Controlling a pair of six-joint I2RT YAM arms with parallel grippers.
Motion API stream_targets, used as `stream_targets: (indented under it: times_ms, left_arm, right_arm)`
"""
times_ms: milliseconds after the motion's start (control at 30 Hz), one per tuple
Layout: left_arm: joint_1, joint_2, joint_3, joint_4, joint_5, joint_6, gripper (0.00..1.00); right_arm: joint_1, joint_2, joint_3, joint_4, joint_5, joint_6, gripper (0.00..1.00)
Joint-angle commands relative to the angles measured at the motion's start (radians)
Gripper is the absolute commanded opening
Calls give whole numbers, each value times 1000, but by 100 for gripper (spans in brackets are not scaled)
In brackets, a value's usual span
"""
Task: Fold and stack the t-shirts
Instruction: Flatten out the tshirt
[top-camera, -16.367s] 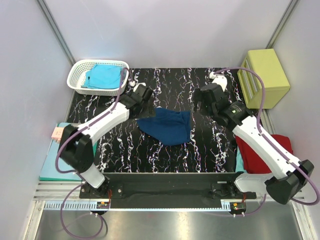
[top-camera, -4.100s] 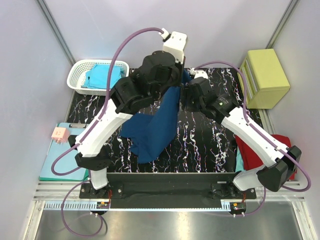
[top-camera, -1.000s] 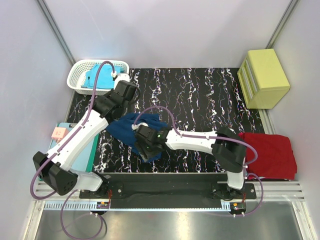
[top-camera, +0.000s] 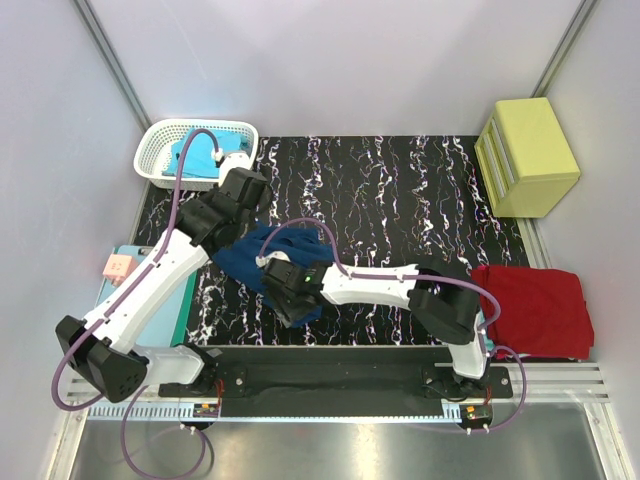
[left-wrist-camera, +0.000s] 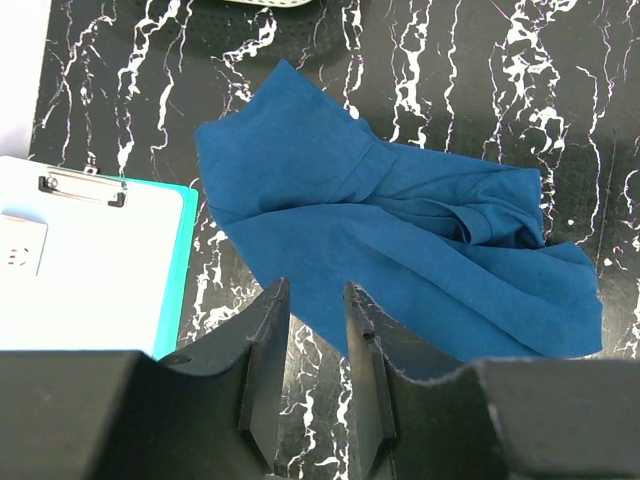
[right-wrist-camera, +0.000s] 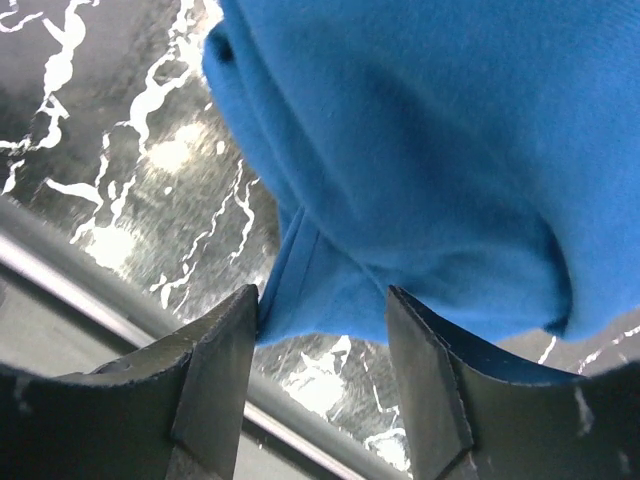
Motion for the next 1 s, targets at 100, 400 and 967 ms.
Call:
stream_targets:
  times_ms: [100, 400, 967]
  left_arm:
    - [0, 5, 14, 44, 23, -21, 33]
    - [0, 4, 6, 41, 23, -23, 33]
    - [0, -39, 24, 42, -15, -28, 33]
  right_arm:
    - [19, -65, -11, 4, 30, 12, 45]
    - [19, -42, 2, 4, 14, 9, 24]
    - [-208, -382, 315, -217, 483, -103, 0]
